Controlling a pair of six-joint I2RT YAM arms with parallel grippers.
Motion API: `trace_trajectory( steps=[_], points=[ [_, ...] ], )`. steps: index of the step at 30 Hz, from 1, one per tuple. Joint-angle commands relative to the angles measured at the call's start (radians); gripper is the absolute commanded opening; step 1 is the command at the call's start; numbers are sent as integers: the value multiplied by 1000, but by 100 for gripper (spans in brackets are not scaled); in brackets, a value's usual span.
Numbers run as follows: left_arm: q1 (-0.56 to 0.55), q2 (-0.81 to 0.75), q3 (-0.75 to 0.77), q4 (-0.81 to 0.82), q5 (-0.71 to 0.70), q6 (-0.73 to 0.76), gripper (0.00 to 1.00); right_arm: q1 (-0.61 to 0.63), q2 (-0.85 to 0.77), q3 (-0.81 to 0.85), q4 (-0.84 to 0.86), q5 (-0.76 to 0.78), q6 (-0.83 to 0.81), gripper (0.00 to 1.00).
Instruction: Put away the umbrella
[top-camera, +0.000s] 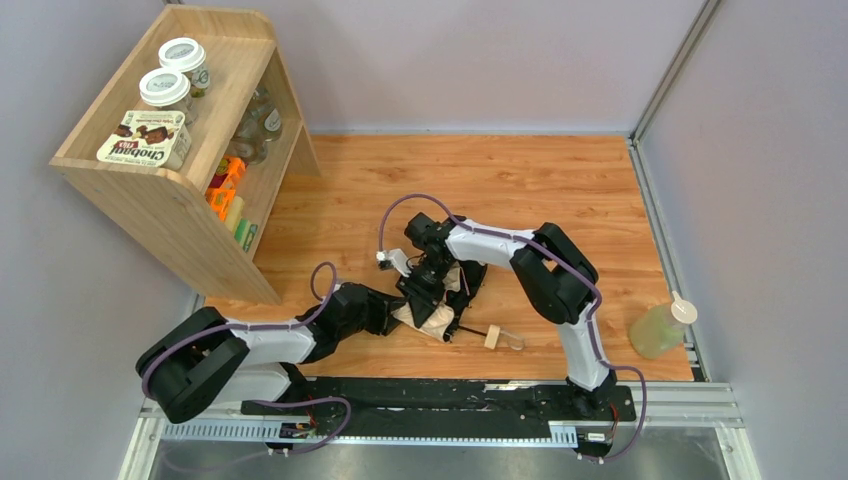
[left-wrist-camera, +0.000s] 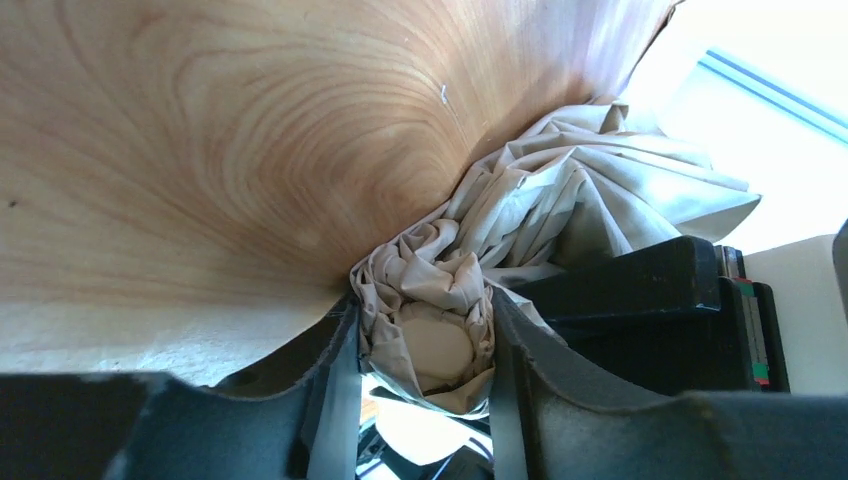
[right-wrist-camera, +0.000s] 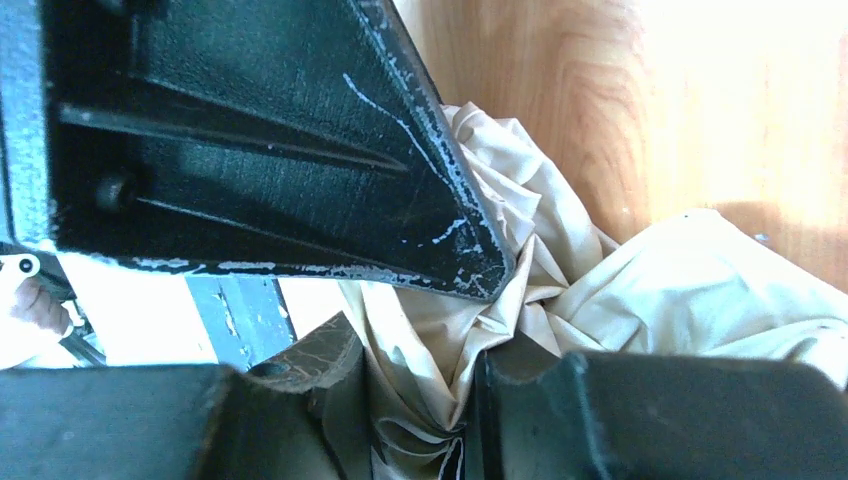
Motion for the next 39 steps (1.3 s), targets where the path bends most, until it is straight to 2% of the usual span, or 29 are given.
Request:
trace_trajectory(
  steps=[1, 2, 5, 6, 8, 11, 13, 15, 18, 21, 23, 26, 29, 35, 39],
  points=[
    [-32, -50, -35, -148, -144, 82, 34, 54, 49, -68, 96, 94, -58, 0],
    [-36, -62, -35, -160, -150, 90, 27, 56, 47, -68, 104, 94, -55, 0],
    [-38, -90, -33, -226, -168, 124, 14, 56, 41, -72, 129, 89, -39, 0],
    [-38, -90, -33, -239, -171, 127, 4, 56, 32, -81, 147, 92, -23, 0],
    [-38, -76, -39, -253, -167, 116, 0, 53, 3, -91, 185, 101, 16, 8],
    [-39, -32, -62, -204, -148, 93, 0, 48, -72, -107, 231, 143, 95, 41],
    [-41, -15, -59, -199, -139, 91, 0, 45, -135, -130, 256, 178, 138, 56],
    [-44, -8, -58, -210, -139, 87, 0, 34, -210, -156, 267, 231, 189, 84],
    [-46, -30, -58, -243, -139, 73, 0, 19, -338, -196, 238, 300, 240, 100],
    [-46, -64, -51, -311, -136, 62, 0, 20, -482, -251, 219, 403, 286, 100],
    [-46, -96, -32, -384, -132, 49, 0, 35, -592, -326, 274, 459, 318, 100],
    [-46, -136, -9, -461, -128, 39, 0, 82, -736, -397, 328, 580, 337, 100],
    [-46, -150, 4, -495, -106, 18, 0, 187, -801, -448, 405, 725, 291, 100],
    [-44, -150, 91, -677, -49, -45, 0, 446, -688, -566, 653, 1050, 191, 99],
    [-43, -140, 99, -716, -3, -71, 0, 508, -567, -597, 776, 1195, 149, 92]
  ],
)
